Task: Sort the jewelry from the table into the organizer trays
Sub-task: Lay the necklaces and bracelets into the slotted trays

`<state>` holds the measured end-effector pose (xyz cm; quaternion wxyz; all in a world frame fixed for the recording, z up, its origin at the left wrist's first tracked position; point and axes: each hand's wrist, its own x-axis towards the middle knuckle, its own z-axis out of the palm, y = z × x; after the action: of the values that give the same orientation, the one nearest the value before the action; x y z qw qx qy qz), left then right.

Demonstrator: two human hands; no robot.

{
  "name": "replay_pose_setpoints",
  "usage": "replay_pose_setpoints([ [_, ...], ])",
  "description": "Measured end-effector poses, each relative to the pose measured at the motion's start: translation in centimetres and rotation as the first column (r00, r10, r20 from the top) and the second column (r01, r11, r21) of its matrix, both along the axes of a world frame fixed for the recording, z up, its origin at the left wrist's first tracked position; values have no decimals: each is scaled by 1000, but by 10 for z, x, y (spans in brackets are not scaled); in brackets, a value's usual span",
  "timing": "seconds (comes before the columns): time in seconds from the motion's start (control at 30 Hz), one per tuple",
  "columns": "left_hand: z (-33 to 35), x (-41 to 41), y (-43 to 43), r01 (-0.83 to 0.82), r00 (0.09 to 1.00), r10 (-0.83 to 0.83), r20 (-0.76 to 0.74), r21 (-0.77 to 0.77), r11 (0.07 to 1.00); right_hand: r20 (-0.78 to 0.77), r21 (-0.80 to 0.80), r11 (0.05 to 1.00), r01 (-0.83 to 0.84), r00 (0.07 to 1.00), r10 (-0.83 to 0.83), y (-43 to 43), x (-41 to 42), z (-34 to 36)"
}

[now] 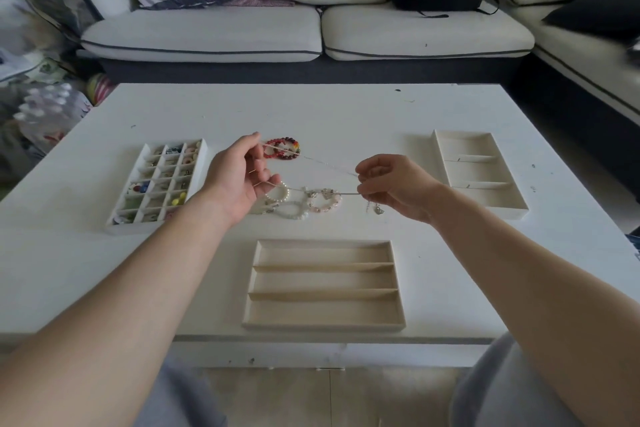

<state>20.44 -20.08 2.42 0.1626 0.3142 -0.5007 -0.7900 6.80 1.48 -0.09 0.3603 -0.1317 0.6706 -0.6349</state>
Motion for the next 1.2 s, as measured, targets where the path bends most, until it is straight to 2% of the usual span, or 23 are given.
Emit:
replay_pose_setpoints([
  [0.07,-4,1,-2,-47,993,57,100,-108,993,82,-113,992,56,996,-47,1,1,10],
  [0.1,-6,3,-1,-32,984,71,165,-230,973,112,-173,982,68,992,-49,1,3,18],
  [0.13,-10,5,0,25,967,77,243,-393,919,136,-228,971,75,990,-45,0,6,25],
  [0.17,-11,7,3,99,948,93,304,-560,822,151,-274,959,78,988,-37,-2,9,33],
  [0.2,-11,8,8,139,941,118,316,-682,718,161,-308,948,80,986,-30,-5,14,40],
  [0.23,-8,8,17,102,955,145,259,-746,658,166,-329,941,80,986,-25,-9,19,45],
  [0.27,-2,8,28,45,975,136,173,-760,648,171,-341,937,79,985,-21,-13,25,49],
  [0.33,13,6,54,-27,999,35,2,-621,784,182,-347,934,80,983,-17,-19,36,53],
  [0.4,21,5,75,32,998,-57,-38,-477,878,181,-333,940,82,983,-22,-23,43,55],
  [0.57,24,8,90,102,993,-119,-17,-396,912,283,-290,938,189,953,-104,-12,45,62],
  [0.8,17,2,99,260,966,-256,45,-175,950,307,-301,948,100,952,-3,9,47,66],
  [0.87,18,1,102,299,952,-275,136,-224,928,249,-270,960,72,968,-3,13,47,66],
  [0.9,19,1,102,338,936,-279,215,-320,885,194,-227,973,51,981,-6,16,48,66],
  [1.0,19,3,96,446,889,-247,386,-605,659,-96,-4,998,-55,994,54,17,51,60],
  [1.07,19,3,95,443,893,-233,385,-671,594,-318,153,983,-104,936,149,18,55,54],
  [1.1,20,3,95,423,904,-236,355,-674,606,-410,222,968,-118,889,202,18,57,51],
  [1.13,21,3,96,397,917,-260,302,-638,660,-456,280,950,-142,850,262,17,58,47],
  [1.2,22,4,98,371,928,-333,166,-455,809,-394,328,913,-243,843,366,16,62,40],
])
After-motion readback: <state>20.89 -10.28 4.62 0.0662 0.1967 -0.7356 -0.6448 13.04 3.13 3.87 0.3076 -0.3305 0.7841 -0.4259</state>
